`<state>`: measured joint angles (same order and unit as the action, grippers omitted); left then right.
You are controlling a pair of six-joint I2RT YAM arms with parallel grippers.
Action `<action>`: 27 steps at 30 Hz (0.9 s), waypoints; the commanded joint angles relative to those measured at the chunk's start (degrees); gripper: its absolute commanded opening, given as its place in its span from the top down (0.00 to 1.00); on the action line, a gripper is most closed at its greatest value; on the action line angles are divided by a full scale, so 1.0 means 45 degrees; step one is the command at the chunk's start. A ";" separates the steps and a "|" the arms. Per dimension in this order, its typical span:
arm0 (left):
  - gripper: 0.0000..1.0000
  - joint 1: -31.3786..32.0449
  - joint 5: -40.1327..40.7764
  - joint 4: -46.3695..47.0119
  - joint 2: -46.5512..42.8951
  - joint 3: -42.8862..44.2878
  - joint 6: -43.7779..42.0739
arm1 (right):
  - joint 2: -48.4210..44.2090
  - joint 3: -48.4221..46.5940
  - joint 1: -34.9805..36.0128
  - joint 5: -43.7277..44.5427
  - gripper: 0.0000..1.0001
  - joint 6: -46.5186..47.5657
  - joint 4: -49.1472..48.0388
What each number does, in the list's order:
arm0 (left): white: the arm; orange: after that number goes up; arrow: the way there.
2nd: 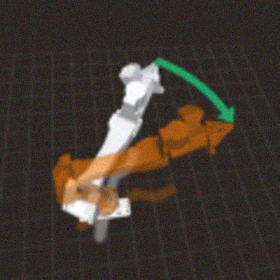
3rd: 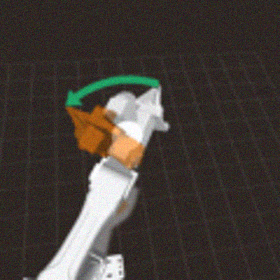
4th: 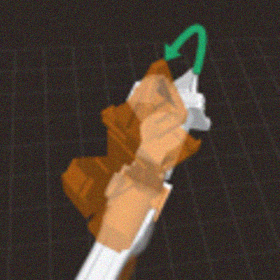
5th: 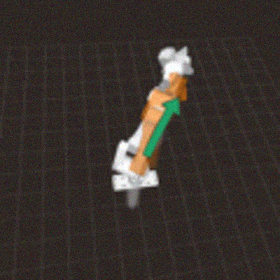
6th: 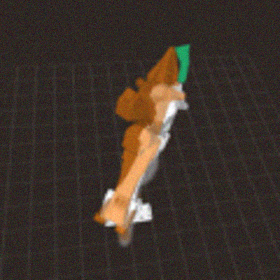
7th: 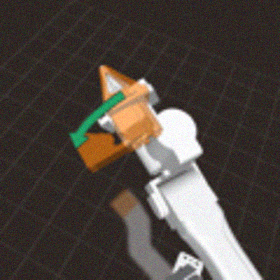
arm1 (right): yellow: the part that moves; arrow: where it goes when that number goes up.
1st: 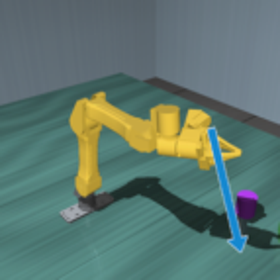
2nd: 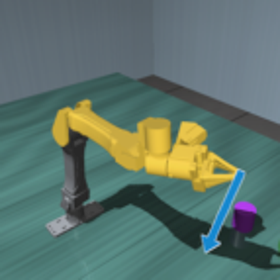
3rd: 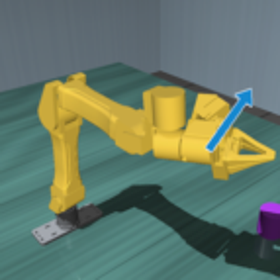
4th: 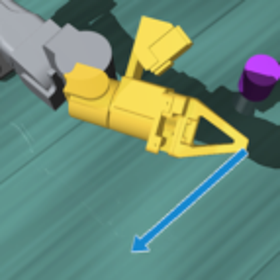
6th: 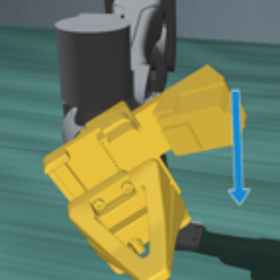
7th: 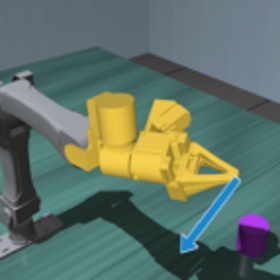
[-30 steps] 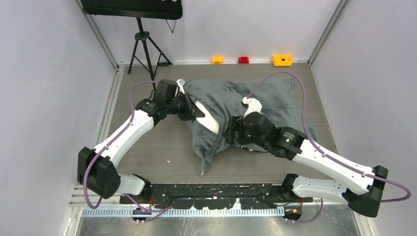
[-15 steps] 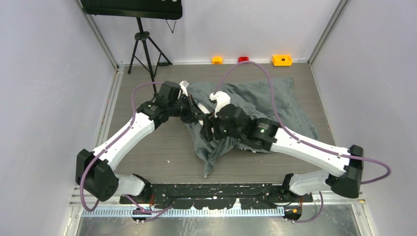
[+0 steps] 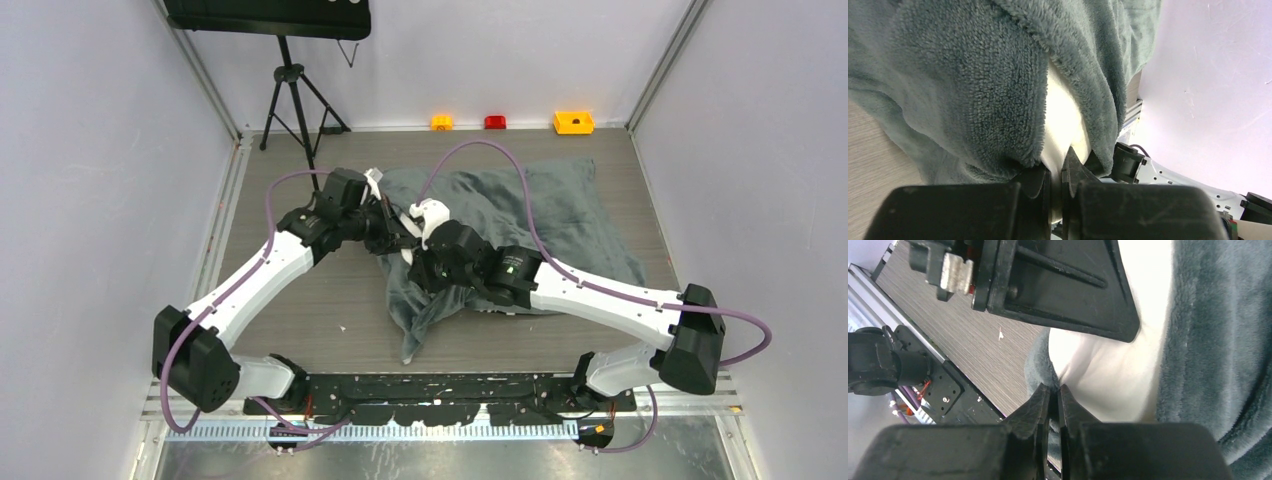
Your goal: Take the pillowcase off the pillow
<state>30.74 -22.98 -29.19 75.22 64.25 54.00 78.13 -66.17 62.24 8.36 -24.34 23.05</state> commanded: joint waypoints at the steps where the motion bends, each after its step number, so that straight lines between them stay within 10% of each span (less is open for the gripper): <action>1: 1.00 0.0063 -0.0566 0.1738 -0.0189 0.0794 0.0378 | -0.0184 0.0678 0.0418 -0.1544 0.90 -0.0669 -0.1324; 9: 1.00 0.0063 -0.0044 0.1885 0.0399 0.0844 0.0344 | 0.0585 0.1086 0.1084 -0.4300 0.95 -0.1404 -0.3057; 18: 1.00 0.0063 0.0681 0.1597 0.0389 0.0988 0.0037 | 0.0958 0.0935 0.1919 -0.2156 0.94 -0.1416 -0.2191; 23: 1.00 0.0055 0.1278 0.0747 0.0239 0.1248 -0.0479 | -0.0305 0.1398 0.1969 -0.0487 0.56 -0.1447 -0.1343; 27: 1.00 0.0063 0.1303 0.0992 0.0020 0.0982 -0.0366 | -0.1555 0.1549 0.1970 -0.0417 0.57 -0.1392 -0.1486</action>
<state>31.31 -18.57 -36.05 78.39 65.43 52.03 78.13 -59.29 69.91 9.08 -28.91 15.88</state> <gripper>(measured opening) 0.048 0.445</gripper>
